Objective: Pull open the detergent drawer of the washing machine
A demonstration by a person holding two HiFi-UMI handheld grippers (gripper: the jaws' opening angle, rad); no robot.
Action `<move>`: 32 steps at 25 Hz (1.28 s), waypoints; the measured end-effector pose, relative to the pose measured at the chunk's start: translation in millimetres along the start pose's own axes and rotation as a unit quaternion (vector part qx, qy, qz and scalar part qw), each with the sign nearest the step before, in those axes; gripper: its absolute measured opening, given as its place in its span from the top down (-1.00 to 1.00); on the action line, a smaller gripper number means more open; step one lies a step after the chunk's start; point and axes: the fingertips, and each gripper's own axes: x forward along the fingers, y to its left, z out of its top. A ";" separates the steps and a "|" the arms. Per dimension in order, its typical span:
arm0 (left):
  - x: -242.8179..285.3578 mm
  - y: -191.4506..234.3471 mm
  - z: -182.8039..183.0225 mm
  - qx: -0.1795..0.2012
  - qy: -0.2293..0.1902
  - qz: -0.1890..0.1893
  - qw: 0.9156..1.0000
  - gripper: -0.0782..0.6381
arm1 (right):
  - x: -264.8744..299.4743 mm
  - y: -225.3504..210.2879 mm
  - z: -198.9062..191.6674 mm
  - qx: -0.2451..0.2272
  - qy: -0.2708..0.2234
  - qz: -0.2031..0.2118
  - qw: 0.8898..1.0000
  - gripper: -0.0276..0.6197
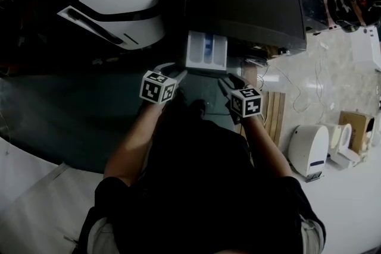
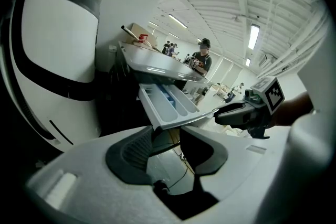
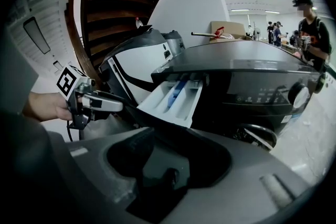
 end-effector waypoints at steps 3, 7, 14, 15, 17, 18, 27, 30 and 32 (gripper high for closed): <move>1.5 1.4 -1.9 -0.003 -0.001 -0.005 1.000 0.35 | 2.6 -2.1 -2.9 0.031 0.000 0.017 0.999 0.37; 0.0 3.5 -2.1 -0.010 0.013 0.008 1.000 0.30 | -4.0 -1.2 2.0 0.063 -0.009 0.041 0.997 0.37; -18.3 -3.9 8.3 -0.021 -0.004 0.030 0.999 0.33 | -38.6 -13.1 7.5 0.050 -0.042 0.044 0.997 0.37; -21.9 -4.9 9.3 -0.019 -0.005 0.033 0.999 0.33 | -43.9 -16.5 8.0 0.051 -0.050 0.040 0.997 0.38; -29.5 -8.9 15.5 -0.024 -0.015 0.034 0.999 0.34 | -54.4 -21.6 11.0 0.052 -0.066 0.030 0.996 0.46; -33.1 -11.7 21.7 -0.028 -0.024 0.035 0.999 0.35 | -58.7 -23.2 13.9 0.052 -0.074 0.029 0.995 0.47; -53.5 -47.8 98.3 0.024 -0.095 0.050 0.994 0.47 | -84.3 -18.1 65.8 0.005 -0.127 0.054 0.990 0.52; -68.1 -64.4 122.0 0.051 -0.120 0.045 0.990 0.51 | -92.8 -13.2 91.7 -0.011 -0.147 0.052 0.988 0.55; -78.7 -67.8 136.6 0.071 -0.133 0.045 0.987 0.54 | -98.4 -8.5 110.4 -0.017 -0.167 0.048 0.985 0.57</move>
